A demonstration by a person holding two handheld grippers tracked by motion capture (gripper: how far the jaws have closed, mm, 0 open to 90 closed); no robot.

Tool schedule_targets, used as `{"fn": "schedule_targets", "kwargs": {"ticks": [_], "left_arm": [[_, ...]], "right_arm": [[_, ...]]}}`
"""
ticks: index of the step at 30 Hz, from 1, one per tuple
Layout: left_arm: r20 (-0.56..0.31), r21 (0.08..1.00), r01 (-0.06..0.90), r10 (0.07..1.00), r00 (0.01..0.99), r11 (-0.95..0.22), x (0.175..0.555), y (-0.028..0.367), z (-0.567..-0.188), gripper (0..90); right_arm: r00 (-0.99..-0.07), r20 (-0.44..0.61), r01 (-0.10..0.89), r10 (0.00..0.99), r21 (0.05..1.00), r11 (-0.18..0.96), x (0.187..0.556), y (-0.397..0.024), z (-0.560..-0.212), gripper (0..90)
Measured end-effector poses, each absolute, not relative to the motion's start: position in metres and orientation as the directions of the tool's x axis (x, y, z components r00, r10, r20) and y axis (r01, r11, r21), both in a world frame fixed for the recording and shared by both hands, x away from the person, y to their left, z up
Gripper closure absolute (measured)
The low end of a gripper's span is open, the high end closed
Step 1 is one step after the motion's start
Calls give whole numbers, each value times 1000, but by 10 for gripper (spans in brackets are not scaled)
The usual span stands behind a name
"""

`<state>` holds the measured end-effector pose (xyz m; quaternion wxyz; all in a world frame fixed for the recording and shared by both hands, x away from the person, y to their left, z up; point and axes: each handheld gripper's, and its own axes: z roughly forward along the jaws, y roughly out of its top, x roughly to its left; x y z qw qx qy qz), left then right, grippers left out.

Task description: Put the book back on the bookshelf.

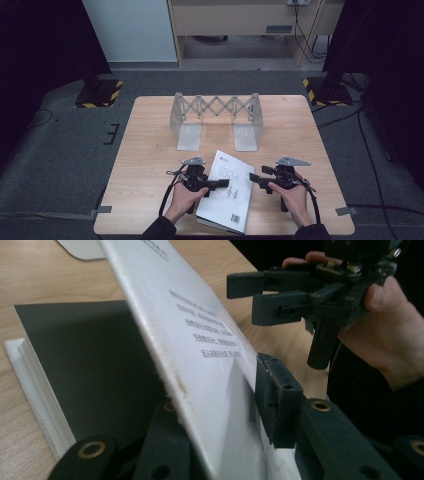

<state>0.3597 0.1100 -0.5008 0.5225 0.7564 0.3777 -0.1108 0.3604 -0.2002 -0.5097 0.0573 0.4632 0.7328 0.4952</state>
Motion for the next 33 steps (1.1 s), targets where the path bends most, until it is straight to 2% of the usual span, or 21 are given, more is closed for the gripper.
{"fn": "schedule_targets", "kwargs": {"ticks": [4, 6, 11, 16, 18, 20, 21, 24, 26, 27, 29, 33], "left_arm": [[-567, 719, 683, 459, 684, -130, 354, 110, -489, 769], [-537, 752, 648, 454, 711, -124, 350, 112, -479, 789], [-496, 791, 601, 456, 739, -114, 345, 114, -470, 801], [-519, 763, 634, 468, 715, -123, 351, 115, -474, 790], [-514, 760, 636, 478, 712, -131, 352, 114, -475, 756], [-472, 749, 630, 504, 723, -203, 352, 112, -478, 693], [-472, 749, 630, 504, 723, -203, 352, 112, -478, 669], [-446, 761, 602, 480, 755, -242, 351, 111, -479, 645], [-415, 756, 575, 451, 790, -312, 351, 110, -481, 580], [-370, 754, 546, 449, 813, -366, 349, 110, -485, 521], [-367, 742, 543, 440, 820, -393, 348, 114, -491, 464], [-407, 728, 571, 430, 806, -380, 347, 120, -498, 440]], "right_arm": [[-568, 388, 623, 726, 779, 70, 359, -199, -507, 278], [-575, 391, 617, 718, 784, 67, 358, -198, -506, 276], [-579, 430, 615, 692, 788, 25, 357, -197, -503, 258], [-572, 442, 635, 691, 772, 31, 358, -196, -507, 244], [-566, 433, 642, 702, 765, 46, 358, -196, -509, 254], [-566, 414, 641, 713, 765, 65, 358, -197, -511, 262], [-563, 413, 643, 716, 763, 65, 359, -198, -511, 263], [-559, 412, 646, 720, 760, 67, 358, -199, -512, 267], [-560, 403, 642, 723, 763, 73, 358, -200, -513, 269], [-556, 408, 646, 724, 760, 68, 357, -201, -513, 269], [-557, 403, 645, 726, 760, 73, 356, -201, -514, 270], [-559, 398, 645, 728, 760, 79, 354, -200, -515, 274]]}}
